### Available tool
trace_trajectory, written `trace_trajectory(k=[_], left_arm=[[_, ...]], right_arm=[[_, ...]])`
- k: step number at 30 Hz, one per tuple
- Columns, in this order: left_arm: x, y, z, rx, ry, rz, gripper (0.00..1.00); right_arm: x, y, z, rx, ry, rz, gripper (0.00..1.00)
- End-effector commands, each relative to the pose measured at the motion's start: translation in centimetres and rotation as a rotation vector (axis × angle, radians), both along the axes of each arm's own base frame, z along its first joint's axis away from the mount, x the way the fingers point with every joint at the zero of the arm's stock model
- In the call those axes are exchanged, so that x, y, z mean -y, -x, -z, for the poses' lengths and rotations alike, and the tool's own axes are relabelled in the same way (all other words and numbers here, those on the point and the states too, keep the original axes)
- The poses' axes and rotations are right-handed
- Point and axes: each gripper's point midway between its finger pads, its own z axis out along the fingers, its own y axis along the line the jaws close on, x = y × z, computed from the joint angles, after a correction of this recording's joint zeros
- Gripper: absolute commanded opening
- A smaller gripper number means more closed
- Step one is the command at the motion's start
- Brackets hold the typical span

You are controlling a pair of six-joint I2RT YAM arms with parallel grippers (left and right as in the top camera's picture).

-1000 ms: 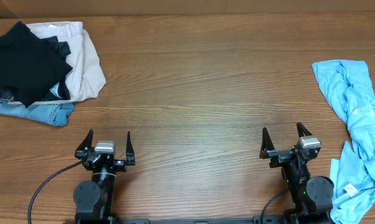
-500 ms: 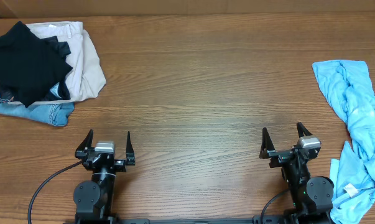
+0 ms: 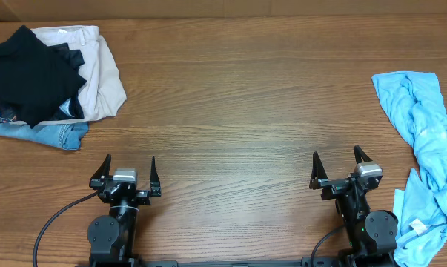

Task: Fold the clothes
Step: 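Move the right gripper down onto the light-blue T-shirt at right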

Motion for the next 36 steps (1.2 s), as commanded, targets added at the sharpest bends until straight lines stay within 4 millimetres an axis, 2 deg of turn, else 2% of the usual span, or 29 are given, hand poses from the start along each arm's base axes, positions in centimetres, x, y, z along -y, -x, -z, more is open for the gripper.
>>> trace_trajectory(k=[1,23,25,29,36], left_arm=[[-0.3,0.0,-0.3,0.015,-0.020,-0.013,1.00],[-0.2,0.0,-0.1,0.007,0.010,-0.009,1.00],[-0.2,0.1,-0.9,0.026,0.067,-0.012,1.00],[-0.2,0.4,-3.3,0.064,0.113,-0.014,1.00],[-0.2,1.4,-7.4,0.050,0.117,-0.017,1.00]], right_arm=[[0.0,0.0,0.2,0.004,0.003,-0.002,1.00],[0.0,0.0,0.2,0.003,-0.002,-0.001,1.00],[0.2,0.0,0.1,0.000,-0.021,0.012,1.00],[1.9,0.2,-1.0,-0.014,-0.090,0.111,1.00],[3.5,0.9,-5.4,0.018,-0.099,0.197,1.00]])
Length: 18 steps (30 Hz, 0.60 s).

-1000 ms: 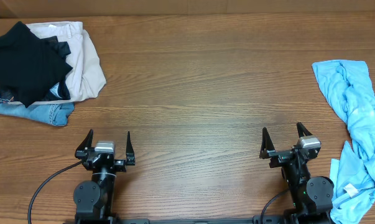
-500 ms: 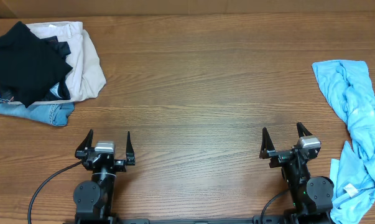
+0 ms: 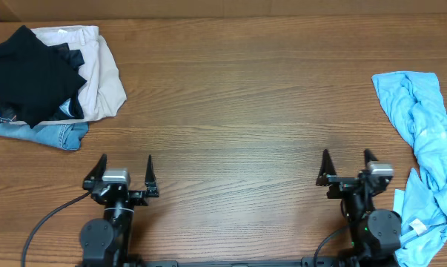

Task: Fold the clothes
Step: 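Move the right gripper down onto the light-blue T-shirt at right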

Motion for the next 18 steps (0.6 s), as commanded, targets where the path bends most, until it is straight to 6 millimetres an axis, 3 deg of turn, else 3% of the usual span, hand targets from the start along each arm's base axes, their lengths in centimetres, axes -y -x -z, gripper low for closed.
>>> trace_trajectory(k=[1,5,9,18], left_arm=[[-0.2,0.4,-4.2,0.036,0.029,-0.011,1.00],[-0.2,-0.5,-6.8,-0.001,0.028,-0.010,1.00],[-0.1,-2.1,-8.0,-0.137,0.024,-0.012,1.00],[0.8,-4.7,-7.7,-0.514,0.031,0.032,1.00]], right_arm=[[1.6,0.7,-4.9,0.062,-0.029,0.087,1.00],[2.7,0.5,-6.6,-0.007,-0.012,0.153,1.00],[3.6,-0.3,-7.9,-0.141,-0.048,0.227,1.00],[3.0,-4.3,-8.8,-0.429,-0.006,0.242,1.00]])
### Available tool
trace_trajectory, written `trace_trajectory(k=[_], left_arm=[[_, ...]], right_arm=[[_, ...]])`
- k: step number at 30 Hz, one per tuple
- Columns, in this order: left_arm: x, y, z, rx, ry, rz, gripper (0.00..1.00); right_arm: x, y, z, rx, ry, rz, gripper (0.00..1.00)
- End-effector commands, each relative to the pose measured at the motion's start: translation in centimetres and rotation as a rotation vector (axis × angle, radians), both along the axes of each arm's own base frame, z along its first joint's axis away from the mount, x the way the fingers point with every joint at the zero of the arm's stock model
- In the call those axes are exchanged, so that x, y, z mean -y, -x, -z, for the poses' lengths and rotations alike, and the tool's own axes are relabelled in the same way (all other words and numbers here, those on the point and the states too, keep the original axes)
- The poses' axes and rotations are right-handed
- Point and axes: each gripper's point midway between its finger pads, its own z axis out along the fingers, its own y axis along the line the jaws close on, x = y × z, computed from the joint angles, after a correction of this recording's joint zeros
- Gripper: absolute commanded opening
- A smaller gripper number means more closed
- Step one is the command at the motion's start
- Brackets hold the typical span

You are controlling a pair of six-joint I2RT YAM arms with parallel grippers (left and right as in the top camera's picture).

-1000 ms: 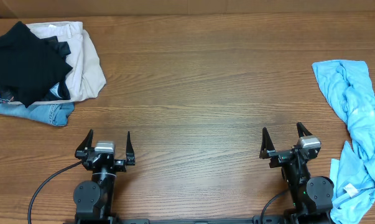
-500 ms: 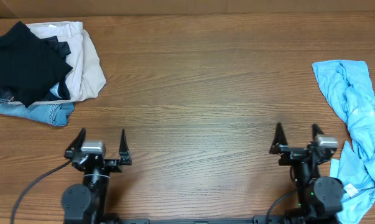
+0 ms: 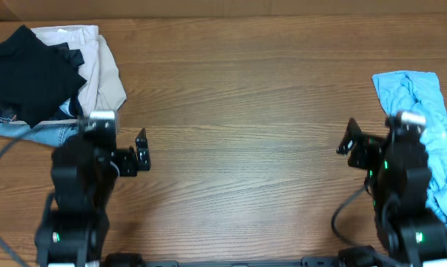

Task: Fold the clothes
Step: 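Move the right gripper down onto the light-blue T-shirt at right, then grasp the light-blue T-shirt with the right gripper and drag it toward center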

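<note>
A crumpled light blue garment lies along the table's right edge. At the far left sits a pile of clothes: a black garment on top, beige trousers beside it, and blue jeans underneath. My left gripper is just right of the pile's near corner. Its fingers are apart with nothing between them. My right gripper hovers just left of the blue garment, fingers apart and holding nothing. Both arms are raised towards the camera.
The brown wooden table spans the whole view. A black cable trails from the left arm and another from the right arm, near the front edge.
Both arms have risen and moved away from the front edge. The left gripper is now next to the clothes pile, and the right gripper next to the blue garment. Neither has taken hold of anything.
At first both grippers rested open near the front edge, pointing away across the table. A little later each had shifted slightly outward. Now both arms are raised, each gripper level with the clothes on its own side. The clothes have not moved.
</note>
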Motion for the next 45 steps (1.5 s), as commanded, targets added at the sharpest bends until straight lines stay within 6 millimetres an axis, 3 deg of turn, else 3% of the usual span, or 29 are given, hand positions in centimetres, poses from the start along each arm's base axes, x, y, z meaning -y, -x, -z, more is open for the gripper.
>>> trace_trajectory(k=[1,7,13,17,20,25,36,41,45], left_arm=[[1.0,-1.1,-1.5,-0.076,0.042,0.044,1.00],[2.5,-1.9,-0.5,-0.156,0.095,0.115,1.00],[3.7,-2.0,-0.4,-0.162,0.134,0.169,1.00],[3.7,-2.1,-0.5,-0.161,0.134,0.169,1.00],[3.7,-2.1,-0.5,-0.158,0.134,0.169,1.00],[3.7,-2.4,-0.8,-0.141,0.133,0.171,1.00],[3.8,-2.4,-0.9,-0.139,0.139,0.178,1.00],[3.9,-2.4,-0.9,-0.140,0.140,0.179,1.00],[3.9,-2.3,-0.9,-0.140,0.142,0.178,1.00]], right_arm=[[0.0,-2.2,-1.2,-0.053,-0.010,0.026,1.00],[0.4,-3.9,1.0,-0.152,0.041,0.043,1.00],[5.9,-5.0,3.9,-0.222,0.013,0.290,1.00],[9.6,-7.3,8.3,-0.337,0.006,0.289,1.00],[12.0,-8.4,11.7,-0.389,-0.036,0.332,0.81],[14.9,-11.0,15.7,-0.394,-0.049,0.352,0.67],[16.8,-14.2,22.5,-0.406,-0.025,0.346,0.76],[17.6,-14.5,23.5,-0.393,-0.022,0.360,0.84],[18.6,-13.9,24.8,-0.418,-0.033,0.383,0.83]])
